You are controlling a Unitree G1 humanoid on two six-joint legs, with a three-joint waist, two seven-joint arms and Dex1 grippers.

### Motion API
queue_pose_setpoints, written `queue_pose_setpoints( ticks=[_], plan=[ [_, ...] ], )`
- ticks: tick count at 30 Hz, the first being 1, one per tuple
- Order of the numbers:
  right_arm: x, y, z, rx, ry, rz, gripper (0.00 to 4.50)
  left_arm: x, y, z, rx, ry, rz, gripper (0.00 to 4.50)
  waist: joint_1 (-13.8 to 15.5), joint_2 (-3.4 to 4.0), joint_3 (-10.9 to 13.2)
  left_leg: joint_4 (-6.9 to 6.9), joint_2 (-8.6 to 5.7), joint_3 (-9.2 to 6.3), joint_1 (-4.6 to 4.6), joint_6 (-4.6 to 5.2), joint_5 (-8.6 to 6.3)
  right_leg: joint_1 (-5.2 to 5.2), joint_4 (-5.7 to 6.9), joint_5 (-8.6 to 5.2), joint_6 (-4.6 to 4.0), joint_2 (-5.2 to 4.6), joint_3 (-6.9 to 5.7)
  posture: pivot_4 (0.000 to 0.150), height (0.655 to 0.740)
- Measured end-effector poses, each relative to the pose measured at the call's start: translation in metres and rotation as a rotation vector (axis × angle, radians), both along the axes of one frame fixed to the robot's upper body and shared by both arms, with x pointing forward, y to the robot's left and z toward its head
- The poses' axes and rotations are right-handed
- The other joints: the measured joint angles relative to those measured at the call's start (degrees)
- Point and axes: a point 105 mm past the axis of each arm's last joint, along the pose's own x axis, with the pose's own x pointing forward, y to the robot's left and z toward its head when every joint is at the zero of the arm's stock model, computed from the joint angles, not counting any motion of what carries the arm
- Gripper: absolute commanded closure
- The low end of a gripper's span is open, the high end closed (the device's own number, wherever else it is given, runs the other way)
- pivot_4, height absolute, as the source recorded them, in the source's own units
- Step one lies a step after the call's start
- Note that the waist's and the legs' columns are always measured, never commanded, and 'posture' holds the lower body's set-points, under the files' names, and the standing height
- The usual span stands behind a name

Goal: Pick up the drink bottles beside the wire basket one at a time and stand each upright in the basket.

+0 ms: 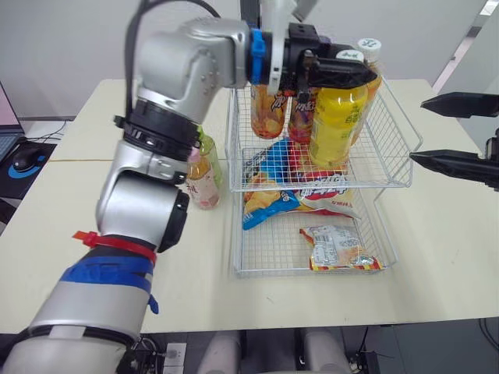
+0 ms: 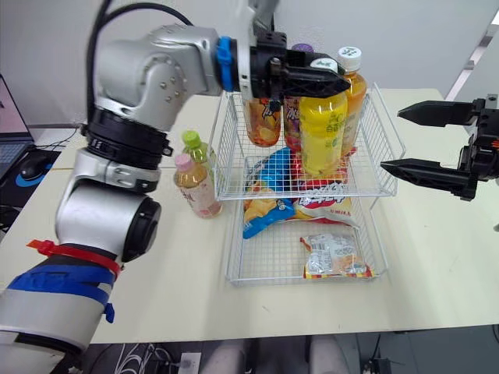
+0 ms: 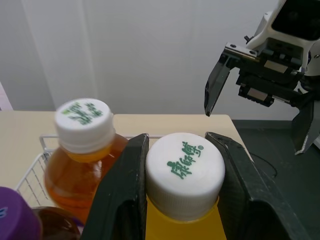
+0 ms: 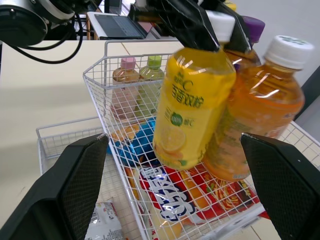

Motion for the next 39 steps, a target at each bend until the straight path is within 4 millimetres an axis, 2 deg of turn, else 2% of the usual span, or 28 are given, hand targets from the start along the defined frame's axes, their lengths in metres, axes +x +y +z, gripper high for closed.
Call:
queue_pose_setpoints(
  ticks=[5,7,9,15,22,26,31,35,39],
  plan=[
    [0.0,0.001,-0.001,0.005,0.002,0.001,0.0,-0.004,-0.01,-0.002,0.004,-0.012,-0.029,3.12,0.03,0.01,0.0,0.03,0.0,-0.02,0.01,0.0,0.0,0.02,0.06,0.0,0.0,0.0,-0.01,0.15,0.74],
    [0.0,0.001,-0.001,0.008,0.006,0.001,0.0,-0.005,-0.013,-0.002,0.003,-0.008,-0.034,2.41,0.04,0.0,0.0,0.05,0.0,-0.02,0.02,0.0,0.0,0.02,0.09,0.0,0.01,0.0,-0.01,0.15,0.74],
    [0.0,0.0,-0.001,0.009,0.006,-0.003,0.0,-0.005,-0.015,-0.004,0.009,-0.002,-0.041,1.92,0.03,0.01,0.0,0.06,-0.01,-0.02,0.02,0.0,0.0,0.02,0.1,0.0,0.01,0.0,-0.01,0.15,0.74],
    [0.0,0.0,-0.002,0.01,0.005,-0.005,0.0,-0.009,-0.016,-0.001,0.012,0.007,-0.06,0.03,-0.05,0.01,0.0,0.04,0.0,-0.01,0.02,0.0,0.0,0.0,0.12,-0.01,0.01,0.0,-0.01,0.15,0.74],
    [0.0,0.0,-0.002,0.008,0.002,-0.005,0.0,-0.01,-0.001,0.033,-0.05,-0.043,-0.055,0.03,-0.06,0.01,0.0,0.04,0.0,0.0,0.03,0.0,0.0,0.0,0.12,-0.01,0.02,0.0,-0.01,0.15,0.74],
    [0.0,0.001,-0.002,0.007,0.001,-0.007,0.0,-0.012,0.02,0.048,-0.076,-0.048,-0.047,0.03,-0.18,0.01,0.0,0.04,0.0,0.0,0.03,0.0,0.0,-0.01,0.14,-0.01,0.02,0.0,0.0,0.15,0.74],
    [-0.002,0.001,0.002,0.002,-0.024,-0.012,0.0,-0.025,0.072,0.063,-0.074,-0.063,-0.002,0.03,-0.55,0.04,-0.01,0.02,0.04,-0.03,0.07,-0.01,0.01,-0.04,0.2,-0.03,0.01,0.03,0.02,0.15,0.74],
    [-0.005,0.004,0.01,0.011,-0.05,0.01,0.0,-0.024,0.11,0.05,-0.042,-0.084,0.111,0.03,-0.26,0.05,-0.01,0.07,0.04,-0.25,0.1,-0.02,0.01,-0.02,0.27,-0.02,0.0,0.03,0.04,0.15,0.74],
    [-0.009,0.015,0.012,0.013,-0.056,0.072,0.0,-0.026,0.158,0.032,-0.009,-0.106,0.326,0.03,-0.48,0.04,-0.01,0.03,0.07,-0.37,0.13,-0.02,0.01,-0.03,0.29,-0.03,-0.02,0.04,0.05,0.15,0.74]
  ],
)
